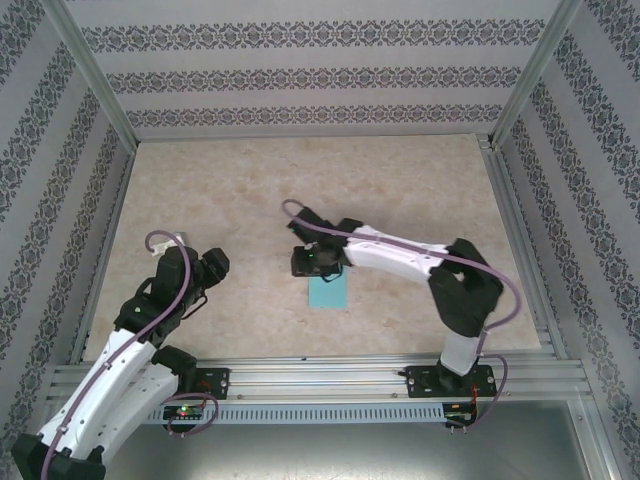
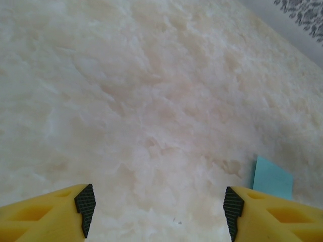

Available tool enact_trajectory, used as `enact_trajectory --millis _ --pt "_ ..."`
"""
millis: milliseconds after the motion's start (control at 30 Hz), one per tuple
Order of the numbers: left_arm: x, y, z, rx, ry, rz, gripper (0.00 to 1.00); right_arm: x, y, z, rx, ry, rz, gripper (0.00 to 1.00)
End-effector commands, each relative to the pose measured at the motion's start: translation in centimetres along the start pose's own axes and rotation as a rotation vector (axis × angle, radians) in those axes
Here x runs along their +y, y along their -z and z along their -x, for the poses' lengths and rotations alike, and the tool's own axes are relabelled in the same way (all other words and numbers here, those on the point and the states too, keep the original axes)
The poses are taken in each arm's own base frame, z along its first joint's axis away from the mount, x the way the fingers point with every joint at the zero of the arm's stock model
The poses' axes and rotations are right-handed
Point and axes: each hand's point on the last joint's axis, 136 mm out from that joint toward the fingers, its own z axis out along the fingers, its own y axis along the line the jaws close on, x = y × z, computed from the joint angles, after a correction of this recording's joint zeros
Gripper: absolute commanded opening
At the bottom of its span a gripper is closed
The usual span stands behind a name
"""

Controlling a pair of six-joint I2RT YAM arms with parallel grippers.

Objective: Fold a paper plane with a square sheet of paper (pick it up from the middle)
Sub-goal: Turn over the paper at the center of the table.

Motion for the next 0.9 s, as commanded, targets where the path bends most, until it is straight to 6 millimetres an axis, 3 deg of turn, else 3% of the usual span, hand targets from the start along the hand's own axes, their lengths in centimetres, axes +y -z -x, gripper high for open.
enact_trajectory --millis 0,133,333,600,733,867 --pt "-1.6 -0.9 -0.5 0.054 -0.017 -0.064 0.72 0.3 -0.7 0.9 -0.030 -0.145 0.205 0.29" --pt "-3.7 -2.2 -1.7 0.151 -0.031 -0.134 0.72 -0.4 -2.3 0.2 -0.002 -0.193 0.268 0.22" --pt "-6.7 -4.1 -3.7 0.314 -0.038 -0.226 0.67 -2.0 -4.7 -0.7 0.027 -0.226 0.211 0.17" --pt "-8.0 -5.8 -5.6 0.438 -0.033 -0.244 0.56 -3.4 -8.1 -2.7 0.037 -0.365 0.188 0.15" --pt "-8.7 -6.5 -6.8 0.493 -0.046 -0.249 0.50 -2.7 -8.5 -2.8 0.012 -0.403 0.210 0.16" --pt "-9.6 -6.9 -7.7 0.525 -0.069 -0.256 0.42 -1.6 -7.1 -1.7 -0.037 -0.387 0.259 0.18"
